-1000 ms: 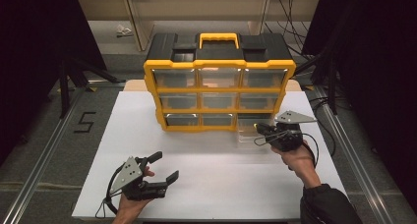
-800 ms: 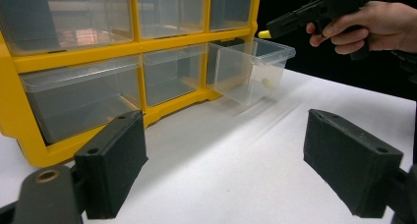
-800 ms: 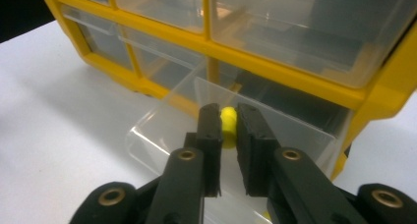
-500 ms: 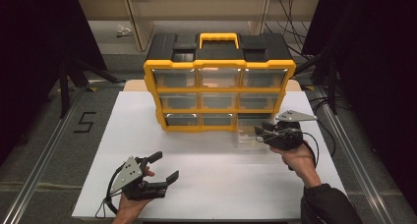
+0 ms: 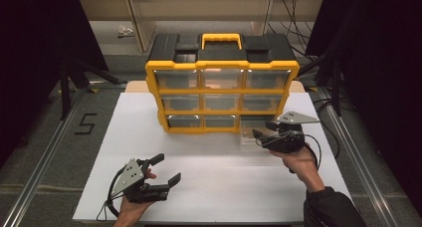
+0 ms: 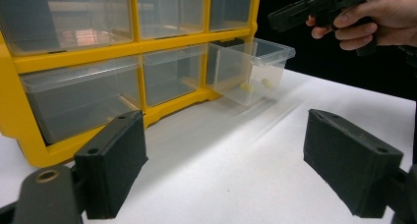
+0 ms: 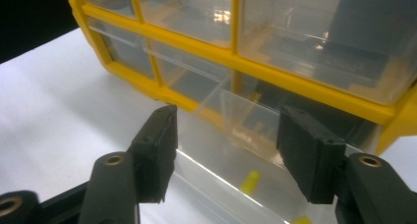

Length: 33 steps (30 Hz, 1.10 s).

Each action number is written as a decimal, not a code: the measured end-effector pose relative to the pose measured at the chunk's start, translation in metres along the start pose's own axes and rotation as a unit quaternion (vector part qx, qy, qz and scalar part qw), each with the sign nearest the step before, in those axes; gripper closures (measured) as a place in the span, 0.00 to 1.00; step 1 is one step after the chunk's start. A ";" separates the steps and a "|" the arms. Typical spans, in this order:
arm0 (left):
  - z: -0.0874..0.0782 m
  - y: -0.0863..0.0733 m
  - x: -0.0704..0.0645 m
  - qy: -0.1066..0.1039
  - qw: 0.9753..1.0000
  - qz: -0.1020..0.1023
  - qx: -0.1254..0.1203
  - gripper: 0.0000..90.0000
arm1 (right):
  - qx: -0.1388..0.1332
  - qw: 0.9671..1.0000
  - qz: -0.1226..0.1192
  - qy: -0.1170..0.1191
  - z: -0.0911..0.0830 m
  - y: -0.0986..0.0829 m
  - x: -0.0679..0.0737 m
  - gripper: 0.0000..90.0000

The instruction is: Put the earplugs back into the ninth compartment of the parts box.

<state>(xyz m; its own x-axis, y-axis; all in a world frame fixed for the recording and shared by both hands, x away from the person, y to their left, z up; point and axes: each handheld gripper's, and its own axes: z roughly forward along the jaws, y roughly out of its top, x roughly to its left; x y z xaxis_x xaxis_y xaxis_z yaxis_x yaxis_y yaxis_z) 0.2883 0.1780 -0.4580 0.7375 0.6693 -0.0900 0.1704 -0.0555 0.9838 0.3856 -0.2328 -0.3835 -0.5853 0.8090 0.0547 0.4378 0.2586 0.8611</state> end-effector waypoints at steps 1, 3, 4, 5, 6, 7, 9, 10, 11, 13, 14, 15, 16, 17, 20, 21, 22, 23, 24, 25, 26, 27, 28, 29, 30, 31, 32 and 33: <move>0.000 0.000 0.000 0.000 1.000 0.000 0.000 0.18 | -0.003 1.000 -0.001 0.003 0.000 0.001 0.004 0.45; 0.000 0.000 0.000 0.000 1.000 0.000 0.000 0.18 | -0.003 1.000 -0.003 0.004 0.000 0.001 0.005 0.44; 0.000 0.000 0.000 0.000 1.000 0.000 0.000 0.18 | -0.004 1.000 -0.006 0.005 0.001 0.001 0.008 0.44; 0.000 0.000 0.000 0.000 1.000 0.000 -0.001 0.18 | -0.005 1.000 -0.008 0.007 0.000 0.001 0.010 0.44; 0.000 0.000 0.000 0.000 1.000 0.000 0.000 0.18 | -0.006 1.000 -0.010 0.008 0.000 0.002 0.012 0.44; 0.000 0.000 0.000 0.000 1.000 0.000 0.000 0.18 | -0.007 1.000 -0.011 0.009 0.000 0.002 0.013 0.43; 0.000 0.000 0.000 0.000 1.000 0.000 0.000 0.18 | -0.012 1.000 -0.014 0.012 -0.001 0.003 0.016 0.43; 0.000 0.000 0.000 0.000 1.000 0.000 -0.001 0.18 | -0.015 1.000 -0.014 0.014 -0.002 0.004 0.018 0.42; 0.000 0.000 0.000 0.000 1.000 0.000 0.000 0.18 | -0.016 1.000 -0.014 0.016 -0.002 0.004 0.020 0.42; 0.000 0.000 0.000 0.000 1.000 0.000 0.000 0.18 | -0.023 0.999 -0.014 0.022 -0.003 0.004 0.023 0.42; 0.000 0.000 0.000 0.000 1.000 0.000 0.000 0.18 | -0.025 0.999 -0.013 0.025 -0.003 0.004 0.025 0.42; 0.000 0.000 0.000 0.000 1.000 0.000 0.000 0.18 | -0.025 0.999 -0.013 0.028 -0.002 0.004 0.027 0.42; 0.000 0.000 0.000 0.000 1.000 0.000 0.001 0.18 | -0.025 0.999 -0.016 0.030 -0.002 0.004 0.030 0.41; 0.000 0.000 0.000 0.000 1.000 0.000 -0.001 0.18 | -0.024 0.999 -0.020 0.031 -0.001 0.003 0.032 0.41; -0.001 0.000 0.000 0.001 1.000 0.000 -0.001 0.18 | -0.027 0.999 -0.028 0.038 -0.001 0.004 0.038 0.40; -0.001 0.000 0.000 0.001 1.000 0.000 -0.001 0.18 | -0.031 0.998 -0.028 0.043 -0.002 0.005 0.041 0.40; -0.001 0.000 0.000 0.000 1.000 0.000 -0.001 0.18 | -0.031 0.998 -0.028 0.043 -0.002 0.005 0.041 0.40; -0.001 0.000 0.000 0.000 1.000 -0.001 -0.001 0.18 | -0.033 0.998 -0.029 0.044 -0.003 0.005 0.042 0.39; -0.001 0.000 0.000 0.000 1.000 -0.001 -0.001 0.18 | -0.036 0.998 -0.029 0.046 -0.004 0.006 0.044 0.39; 0.000 0.000 0.000 0.000 1.000 -0.001 -0.001 0.18 | -0.039 0.998 -0.030 0.048 -0.005 0.006 0.045 0.39; 0.000 0.000 0.000 0.001 1.000 -0.001 -0.001 0.18 | -0.040 0.997 -0.032 0.050 -0.005 0.007 0.047 0.39; -0.001 0.000 0.000 0.001 1.000 -0.001 -0.001 0.18 | -0.041 0.997 -0.032 0.052 -0.006 0.007 0.048 0.38; -0.001 0.000 0.000 0.001 1.000 -0.001 -0.001 0.18 | -0.042 0.997 -0.033 0.055 -0.006 0.007 0.050 0.38; -0.001 0.000 0.000 0.001 1.000 -0.001 -0.001 0.18 | -0.044 0.997 -0.035 0.059 -0.006 0.007 0.051 0.38; -0.001 0.000 0.000 0.001 1.000 -0.001 -0.001 0.18 | -0.045 0.997 -0.036 0.060 -0.006 0.006 0.053 0.38; -0.001 0.000 0.000 0.001 1.000 -0.001 -0.001 0.18 | -0.046 0.996 -0.036 0.063 -0.006 0.006 0.054 0.38; -0.001 0.000 0.000 0.001 1.000 -0.001 -0.001 0.18 | -0.045 0.996 -0.037 0.066 -0.005 0.006 0.055 0.37; -0.001 0.000 0.000 0.000 1.000 -0.001 -0.001 0.18 | -0.046 0.996 -0.039 0.068 -0.005 0.005 0.058 0.37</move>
<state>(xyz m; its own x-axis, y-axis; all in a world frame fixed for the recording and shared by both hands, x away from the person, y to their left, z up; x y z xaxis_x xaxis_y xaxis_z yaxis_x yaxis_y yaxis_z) 0.2879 0.1784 -0.4576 0.7365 0.6702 -0.0917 0.1701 -0.0522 0.9841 0.3510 -0.1872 -0.3737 -0.7053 0.7073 0.0479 0.3267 0.2643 0.9074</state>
